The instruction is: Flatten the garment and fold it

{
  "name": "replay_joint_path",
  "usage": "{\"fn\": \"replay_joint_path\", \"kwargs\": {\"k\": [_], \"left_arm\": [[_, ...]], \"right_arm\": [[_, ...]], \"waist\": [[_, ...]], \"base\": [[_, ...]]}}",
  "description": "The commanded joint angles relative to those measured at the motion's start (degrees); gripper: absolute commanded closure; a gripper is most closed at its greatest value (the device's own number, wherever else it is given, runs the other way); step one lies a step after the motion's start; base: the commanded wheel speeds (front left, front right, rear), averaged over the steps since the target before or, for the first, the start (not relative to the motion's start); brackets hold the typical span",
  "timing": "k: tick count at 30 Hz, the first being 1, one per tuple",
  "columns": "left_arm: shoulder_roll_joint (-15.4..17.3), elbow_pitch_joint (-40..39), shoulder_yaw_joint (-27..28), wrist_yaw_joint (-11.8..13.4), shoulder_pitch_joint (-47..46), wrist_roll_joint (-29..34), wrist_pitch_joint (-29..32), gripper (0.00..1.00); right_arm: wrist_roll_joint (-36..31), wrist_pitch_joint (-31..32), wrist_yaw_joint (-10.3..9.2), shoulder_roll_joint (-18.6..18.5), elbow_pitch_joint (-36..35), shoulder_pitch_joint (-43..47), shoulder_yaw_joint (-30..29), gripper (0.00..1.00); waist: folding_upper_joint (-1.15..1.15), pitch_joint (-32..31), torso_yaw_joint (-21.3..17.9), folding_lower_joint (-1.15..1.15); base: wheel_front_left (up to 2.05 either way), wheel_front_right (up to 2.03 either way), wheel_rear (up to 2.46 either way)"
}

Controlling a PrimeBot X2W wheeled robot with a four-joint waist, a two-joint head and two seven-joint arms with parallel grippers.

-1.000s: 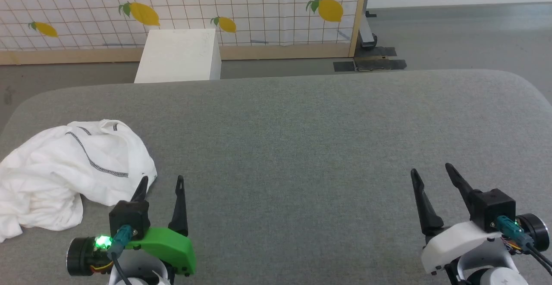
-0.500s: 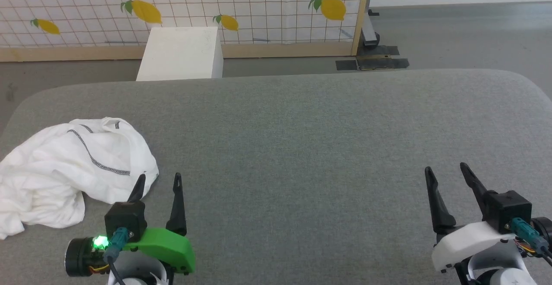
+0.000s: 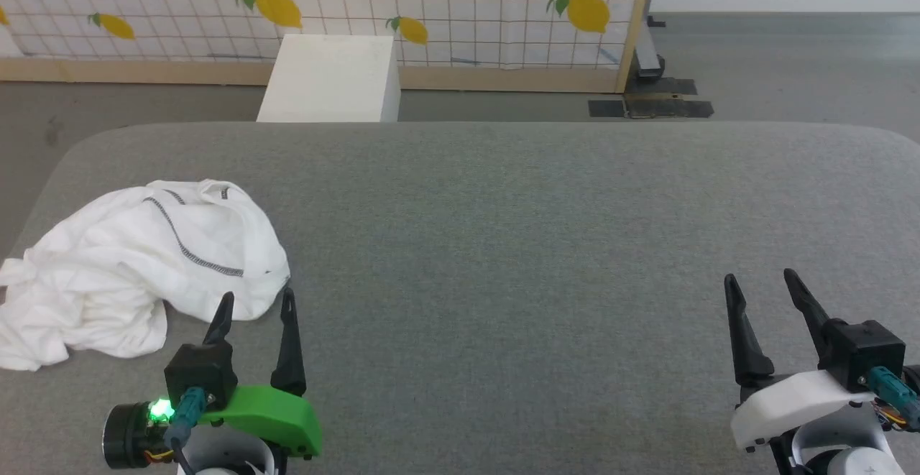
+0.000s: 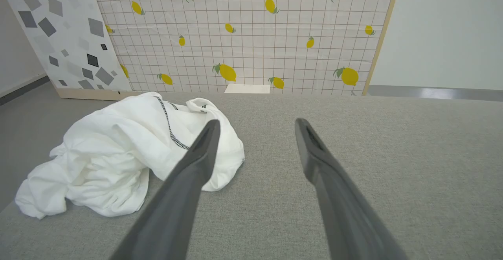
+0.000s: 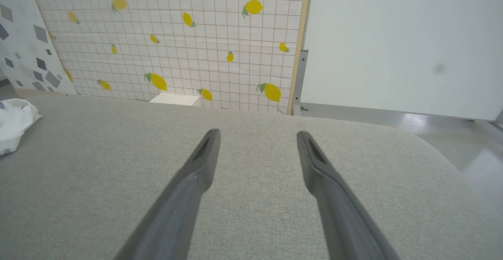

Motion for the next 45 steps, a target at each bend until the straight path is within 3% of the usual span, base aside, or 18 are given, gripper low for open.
{"fn": "replay_joint_path", "kwargs": {"k": [1,45], "left_arm": [[-0.1,-0.4,0.2,0.3,0.5,-1.0,-0.6,0.0],[-0.2,-1.3,-0.1,3.2,3.8,-5.8,-6.0,0.0]], "right_arm": [[0.2,-0.7,-0.03,0.0,0.2,-0.2,-0.3,0.0],[0.3,-6.0,-0.07,0.1,3.4,-0.4,2.3,0.0]], "waist": [[0.0,0.1,0.9,0.0],[0.0,0.3,22.4,0.0]], "base": [[0.0,0.0,0.0],[0.0,0.0,0.0]]}}
